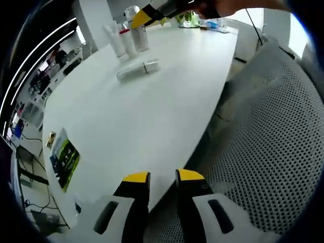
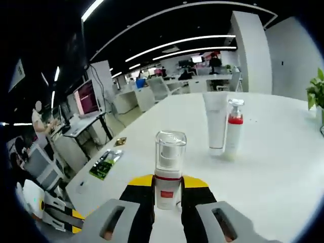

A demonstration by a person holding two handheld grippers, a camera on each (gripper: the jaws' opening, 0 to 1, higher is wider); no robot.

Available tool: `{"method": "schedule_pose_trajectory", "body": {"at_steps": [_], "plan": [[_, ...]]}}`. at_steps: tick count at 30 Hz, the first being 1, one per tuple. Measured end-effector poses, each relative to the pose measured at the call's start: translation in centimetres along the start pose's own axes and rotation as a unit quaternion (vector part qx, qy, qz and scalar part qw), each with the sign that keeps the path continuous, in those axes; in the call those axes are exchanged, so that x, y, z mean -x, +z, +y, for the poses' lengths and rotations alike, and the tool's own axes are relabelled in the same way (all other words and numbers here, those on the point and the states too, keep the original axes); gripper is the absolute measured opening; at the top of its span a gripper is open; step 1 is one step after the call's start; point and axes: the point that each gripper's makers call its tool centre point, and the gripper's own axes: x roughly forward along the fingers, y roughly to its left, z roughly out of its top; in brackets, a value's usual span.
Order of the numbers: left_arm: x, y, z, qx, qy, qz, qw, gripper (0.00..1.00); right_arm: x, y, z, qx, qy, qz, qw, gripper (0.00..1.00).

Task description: Arrange the skincare products in the storage area until every visible bottle or jar stands upright without overlapping.

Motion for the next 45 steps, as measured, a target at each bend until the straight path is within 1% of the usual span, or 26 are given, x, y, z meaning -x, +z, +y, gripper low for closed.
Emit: {"method": "schedule_pose_trajectory", "body": {"at_steps": [3, 6, 10, 11, 17, 21, 26, 29, 31, 33, 35, 40, 42, 44, 45], "plan": [[-0.2, -0.4, -0.1, 0.000, -0.001, 0.008, 1.0000, 0.14, -0.9, 0.4, -0.5, 0.018, -0.008, 0.002, 0.9998, 0.13], [-0.2, -0.5, -0.1, 0.003, -0.002, 0.012, 0.9999, 0.14, -1.8, 0.8, -1.2, 0.019, -0.014, 0.002, 0.9997, 0.13], [-0.2, -0.4, -0.1, -0.002, -0.002, 0.008, 1.0000, 0.13, -2.7, 1.5, -2.2, 0.030, -0.025, -0.001, 0.9992, 0.13], [-0.2, -0.5, -0.2, -0.001, -0.003, 0.010, 0.9999, 0.13, -3.1, 1.7, -2.7, 0.039, -0.032, -0.001, 0.9987, 0.13], [-0.5, -0.7, -0.5, -0.001, -0.008, 0.017, 0.9998, 0.11, -4.5, 2.2, -4.3, 0.047, -0.045, 0.000, 0.9979, 0.13], [-0.6, -0.8, -0.5, -0.001, -0.008, 0.017, 0.9998, 0.10, -5.4, 2.0, -5.2, 0.050, -0.053, 0.005, 0.9973, 0.13], [-0.7, -0.9, -0.7, -0.002, -0.010, 0.020, 0.9997, 0.10, -6.3, 1.5, -5.9, 0.056, -0.061, 0.014, 0.9965, 0.13], [-0.8, -1.2, -0.8, -0.005, -0.011, 0.026, 0.9996, 0.09, -6.7, 1.2, -6.2, 0.059, -0.065, 0.015, 0.9960, 0.13], [-0.6, -0.9, -0.8, -0.012, -0.010, 0.020, 0.9997, 0.07, -7.0, 1.1, -6.4, 0.060, -0.068, 0.016, 0.9957, 0.13], [-0.7, -0.8, -1.1, -0.017, -0.011, 0.016, 0.9997, 0.07, -7.3, 0.8, -6.7, 0.063, -0.073, 0.016, 0.9952, 0.13], [-0.8, -1.0, -1.2, -0.018, -0.013, 0.022, 0.9995, 0.07, -7.5, 0.7, -7.0, 0.063, -0.076, 0.017, 0.9950, 0.13], [-1.0, -1.0, -1.6, -0.017, -0.016, 0.019, 0.9996, 0.07, -7.8, 0.3, -7.5, 0.068, -0.081, 0.019, 0.9943, 0.13], [-1.2, -1.4, -1.7, -0.008, -0.012, 0.024, 0.9996, 0.08, -7.9, 0.3, -7.7, 0.070, -0.083, 0.019, 0.9939, 0.13], [-1.2, -1.0, -2.1, -0.010, -0.016, 0.012, 0.9998, 0.07, -7.9, 0.3, -7.9, 0.068, -0.083, 0.018, 0.9941, 0.13], [-1.2, -1.1, -2.2, -0.011, -0.017, 0.014, 0.9997, 0.07, -7.9, 0.4, -8.0, 0.070, -0.084, 0.017, 0.9939, 0.13]]}}
